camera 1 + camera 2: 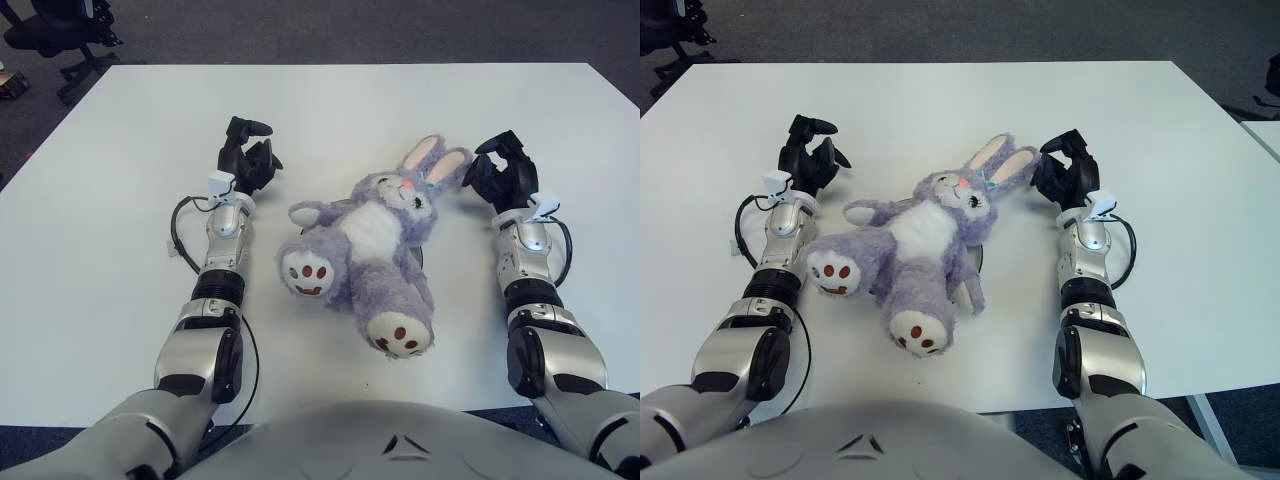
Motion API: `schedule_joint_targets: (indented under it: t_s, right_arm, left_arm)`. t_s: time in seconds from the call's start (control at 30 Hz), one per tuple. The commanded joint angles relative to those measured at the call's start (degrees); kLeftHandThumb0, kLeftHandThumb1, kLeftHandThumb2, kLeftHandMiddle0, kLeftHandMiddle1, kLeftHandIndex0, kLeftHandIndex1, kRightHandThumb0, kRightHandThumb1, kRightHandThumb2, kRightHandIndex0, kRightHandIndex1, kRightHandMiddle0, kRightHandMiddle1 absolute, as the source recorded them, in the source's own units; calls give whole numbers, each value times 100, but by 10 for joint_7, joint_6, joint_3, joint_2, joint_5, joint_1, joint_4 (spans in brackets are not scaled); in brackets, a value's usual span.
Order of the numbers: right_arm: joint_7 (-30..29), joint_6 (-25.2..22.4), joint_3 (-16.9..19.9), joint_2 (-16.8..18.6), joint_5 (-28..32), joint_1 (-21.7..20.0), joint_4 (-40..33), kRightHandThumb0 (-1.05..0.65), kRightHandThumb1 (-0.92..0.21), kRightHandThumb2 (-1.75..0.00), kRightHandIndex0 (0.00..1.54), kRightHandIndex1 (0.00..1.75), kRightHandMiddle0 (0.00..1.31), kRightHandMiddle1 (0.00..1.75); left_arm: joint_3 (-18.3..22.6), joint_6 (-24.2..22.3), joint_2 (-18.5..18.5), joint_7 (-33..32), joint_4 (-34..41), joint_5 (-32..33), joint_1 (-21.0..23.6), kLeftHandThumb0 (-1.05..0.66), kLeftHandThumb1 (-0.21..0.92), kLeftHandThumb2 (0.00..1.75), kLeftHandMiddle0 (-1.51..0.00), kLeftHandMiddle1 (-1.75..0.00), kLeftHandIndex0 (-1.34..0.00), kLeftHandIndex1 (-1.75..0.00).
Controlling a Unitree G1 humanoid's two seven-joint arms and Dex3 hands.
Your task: Put the doll into the plate.
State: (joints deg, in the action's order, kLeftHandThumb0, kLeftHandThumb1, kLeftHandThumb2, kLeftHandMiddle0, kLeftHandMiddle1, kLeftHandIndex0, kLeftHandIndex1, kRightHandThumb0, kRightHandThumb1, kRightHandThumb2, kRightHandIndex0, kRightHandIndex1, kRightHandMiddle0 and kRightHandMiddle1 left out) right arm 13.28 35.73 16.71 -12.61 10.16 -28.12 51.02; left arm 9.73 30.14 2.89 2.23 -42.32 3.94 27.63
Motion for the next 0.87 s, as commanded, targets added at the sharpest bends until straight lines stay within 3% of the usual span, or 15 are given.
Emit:
schedule_joint_targets:
  t_s: [0.0,0.83]
  right_arm:
    - [4,-5,5,21,12,60,30,-38,-69,-83,91,175,34,175]
    - [10,-8,7,21,14,64,26,-38,-68,-84,93,175,34,175]
  left_arm:
    - [-1,-12,-6,-7,-25,-2,-62,-36,85,60,-82,-175,-25,-175]
    - [-14,-52,0,-6,3,-7,-71,-36,85,60,-83,-175,-25,-175]
